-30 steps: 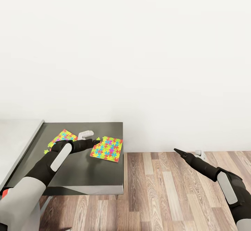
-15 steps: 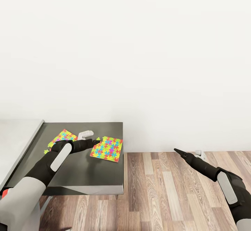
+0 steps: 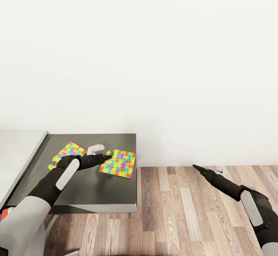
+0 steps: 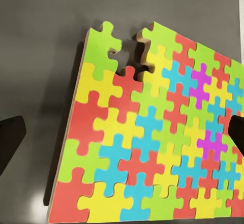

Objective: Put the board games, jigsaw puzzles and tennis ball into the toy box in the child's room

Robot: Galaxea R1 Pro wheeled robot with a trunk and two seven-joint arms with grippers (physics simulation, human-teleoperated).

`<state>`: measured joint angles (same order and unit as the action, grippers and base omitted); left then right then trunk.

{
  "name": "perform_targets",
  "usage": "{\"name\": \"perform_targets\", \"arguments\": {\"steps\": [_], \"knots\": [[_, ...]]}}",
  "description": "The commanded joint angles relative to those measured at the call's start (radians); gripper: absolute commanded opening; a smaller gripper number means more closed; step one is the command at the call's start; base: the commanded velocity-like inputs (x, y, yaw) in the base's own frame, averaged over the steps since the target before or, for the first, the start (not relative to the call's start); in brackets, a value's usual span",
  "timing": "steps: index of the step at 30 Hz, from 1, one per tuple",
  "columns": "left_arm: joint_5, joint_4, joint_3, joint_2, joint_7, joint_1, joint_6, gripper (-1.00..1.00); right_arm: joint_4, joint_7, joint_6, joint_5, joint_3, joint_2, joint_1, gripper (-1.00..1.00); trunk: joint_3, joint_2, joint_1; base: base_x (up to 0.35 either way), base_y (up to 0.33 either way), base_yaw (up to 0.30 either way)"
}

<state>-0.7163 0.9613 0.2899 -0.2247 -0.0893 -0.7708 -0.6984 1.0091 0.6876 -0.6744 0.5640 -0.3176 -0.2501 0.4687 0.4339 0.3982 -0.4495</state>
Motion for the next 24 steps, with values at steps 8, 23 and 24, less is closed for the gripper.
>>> {"name": "perform_targets", "arguments": {"steps": [8, 23, 24], "knots": [[0.004, 0.001, 0.002, -0.001, -0.008, -0.001, -0.003, 1.0, 0.0, 0.001, -0.007, 0.004, -0.001, 0.0, 0.001, 1.0, 0.015, 0.002, 0.0, 0.0, 0.0, 0.0], [0.005, 0.001, 0.002, -0.001, -0.009, -0.001, -0.003, 1.0, 0.0, 0.006, -0.005, 0.004, -0.001, 0.0, 0.001, 1.0, 0.024, 0.002, 0.0, 0.0, 0.0, 0.0], [0.005, 0.001, 0.002, -0.001, -0.009, -0.001, -0.003, 1.0, 0.0, 0.006, -0.005, 0.004, -0.001, 0.0, 0.001, 1.0, 0.024, 0.002, 0.0, 0.0, 0.0, 0.0]]}}
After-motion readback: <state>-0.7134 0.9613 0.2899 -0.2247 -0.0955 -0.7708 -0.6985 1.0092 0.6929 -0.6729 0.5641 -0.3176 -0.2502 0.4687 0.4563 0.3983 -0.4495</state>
